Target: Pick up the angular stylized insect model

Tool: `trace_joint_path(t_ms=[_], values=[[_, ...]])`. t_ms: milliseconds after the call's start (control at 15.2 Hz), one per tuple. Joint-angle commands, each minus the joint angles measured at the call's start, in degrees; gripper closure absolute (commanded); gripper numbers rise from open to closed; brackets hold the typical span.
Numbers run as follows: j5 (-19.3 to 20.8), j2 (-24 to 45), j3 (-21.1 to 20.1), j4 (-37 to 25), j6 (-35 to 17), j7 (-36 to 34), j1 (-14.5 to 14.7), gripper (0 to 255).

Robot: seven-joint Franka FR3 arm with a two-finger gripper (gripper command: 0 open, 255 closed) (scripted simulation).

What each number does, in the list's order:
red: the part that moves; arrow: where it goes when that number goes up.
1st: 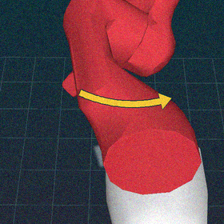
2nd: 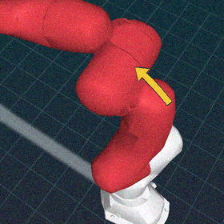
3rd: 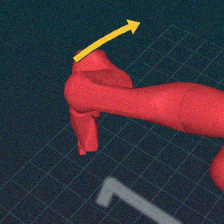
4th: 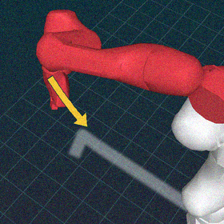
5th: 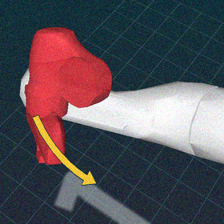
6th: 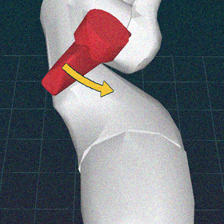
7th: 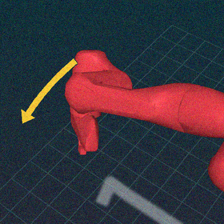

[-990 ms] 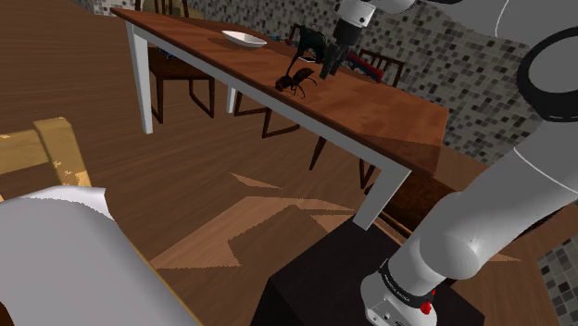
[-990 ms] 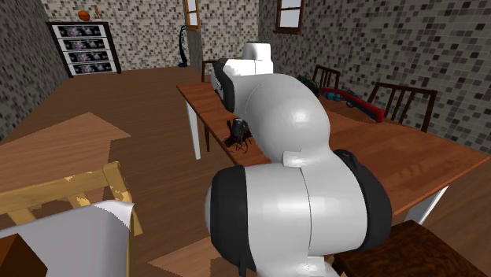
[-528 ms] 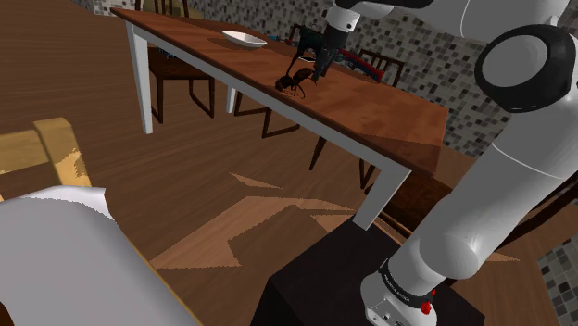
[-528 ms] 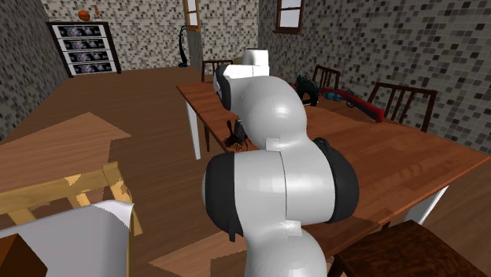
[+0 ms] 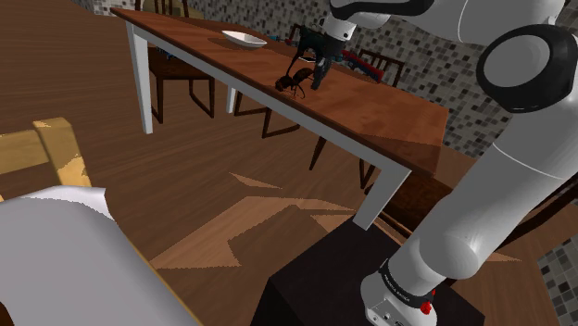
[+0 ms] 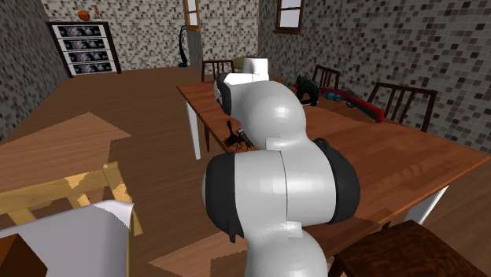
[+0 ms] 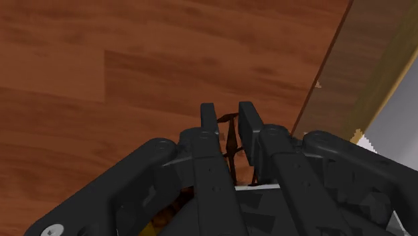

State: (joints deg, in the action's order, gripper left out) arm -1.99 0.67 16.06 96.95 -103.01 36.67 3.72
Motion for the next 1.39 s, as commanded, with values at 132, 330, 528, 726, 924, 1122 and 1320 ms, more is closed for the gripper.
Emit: trace_joint_path(t_ms=[132,330,528,726,924,1122,1320], values=[[0.0,0.0,0.0,0.1,-0.1,0.0,0.0,255],[0.0,0.0,0.0,0.1,-0.1,0.0,0.0,255],[-0.1,0.2,0.0,-1.9,1.7,-0.1,0.0,255],[-0.2,0.7,0.0,-4.8,4.1,-0.1,0.0,255],[-0.3,1.2,0.1,-7.8,6.6,0.0,-0.1,255],[-0.5,1.9,0.2,-11.0,9.1,0.0,-0.2,255],[-0.8,2.8,0.3,-14.4,11.7,0.1,-0.4,255]])
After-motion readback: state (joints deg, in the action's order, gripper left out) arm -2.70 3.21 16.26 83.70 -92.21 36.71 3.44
